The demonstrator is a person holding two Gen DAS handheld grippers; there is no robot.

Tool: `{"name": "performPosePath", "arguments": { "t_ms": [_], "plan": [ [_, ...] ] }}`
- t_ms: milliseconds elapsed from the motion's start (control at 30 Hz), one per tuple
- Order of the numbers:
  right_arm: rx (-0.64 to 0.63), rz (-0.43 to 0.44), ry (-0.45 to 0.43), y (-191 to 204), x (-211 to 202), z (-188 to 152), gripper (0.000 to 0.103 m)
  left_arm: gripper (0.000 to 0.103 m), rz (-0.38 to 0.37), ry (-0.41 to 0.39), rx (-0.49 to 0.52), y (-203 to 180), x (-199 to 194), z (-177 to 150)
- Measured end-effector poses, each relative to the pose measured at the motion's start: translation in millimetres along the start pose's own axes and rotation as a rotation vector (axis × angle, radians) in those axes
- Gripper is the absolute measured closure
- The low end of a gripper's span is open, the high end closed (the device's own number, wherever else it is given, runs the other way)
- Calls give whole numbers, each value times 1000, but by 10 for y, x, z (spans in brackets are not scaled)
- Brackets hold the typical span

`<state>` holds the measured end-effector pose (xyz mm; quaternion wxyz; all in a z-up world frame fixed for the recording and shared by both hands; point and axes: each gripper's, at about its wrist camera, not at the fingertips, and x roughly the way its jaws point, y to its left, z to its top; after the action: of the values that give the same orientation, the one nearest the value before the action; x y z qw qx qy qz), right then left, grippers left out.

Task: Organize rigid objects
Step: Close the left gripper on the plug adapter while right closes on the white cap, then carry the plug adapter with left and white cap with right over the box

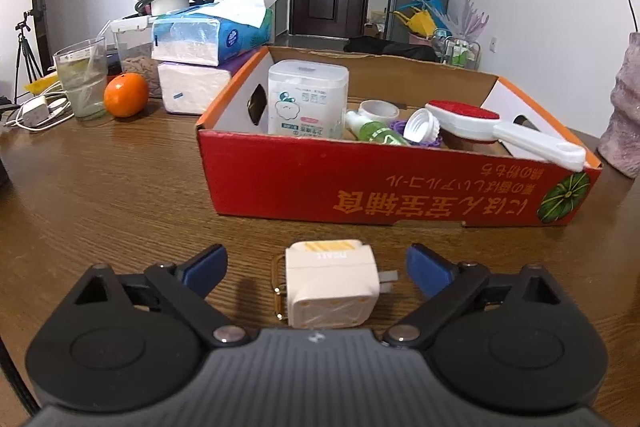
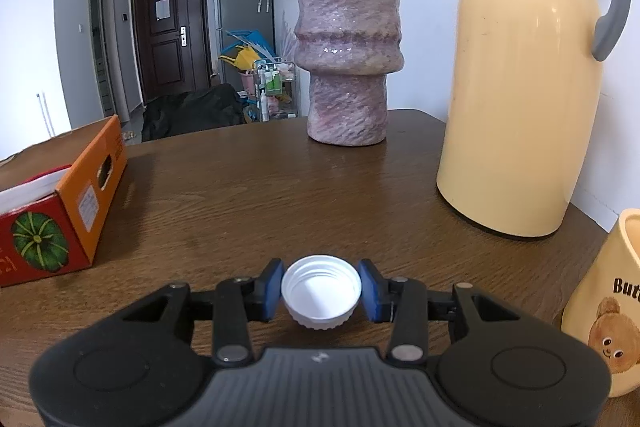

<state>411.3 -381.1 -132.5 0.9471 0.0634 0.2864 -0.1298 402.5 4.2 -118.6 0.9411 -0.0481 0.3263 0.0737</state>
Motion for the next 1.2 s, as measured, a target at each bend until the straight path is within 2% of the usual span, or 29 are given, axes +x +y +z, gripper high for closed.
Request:
{"name": "performPosePath", "arguments": {
  "t_ms": [100, 167, 300, 333, 733, 900, 1200],
  "plan": [
    [2, -1, -2, 29, -31, -18, 63, 5, -1, -2, 2, -15, 21, 9],
    [3, -3, -1, 43, -41, -22, 63, 9, -6, 8, 5, -22, 46, 11],
    [4, -9, -2, 69, -71, -45, 63, 36, -32, 42, 8, -17, 103, 16],
    [4, -10, -3, 70, -75, -47, 63, 37, -43, 45, 6, -14, 107, 16],
    [0, -6, -12, 86, -111, -57, 63, 37, -51, 24, 14, 2, 59, 2],
    [-2, 1, -27, 106, -163, -73, 63, 38, -56, 10, -12, 48, 5, 11],
    [-14, 23, -61, 181, -299, -107, 63, 38, -70, -55, -14, 60, -170, 24]
  ]
}}
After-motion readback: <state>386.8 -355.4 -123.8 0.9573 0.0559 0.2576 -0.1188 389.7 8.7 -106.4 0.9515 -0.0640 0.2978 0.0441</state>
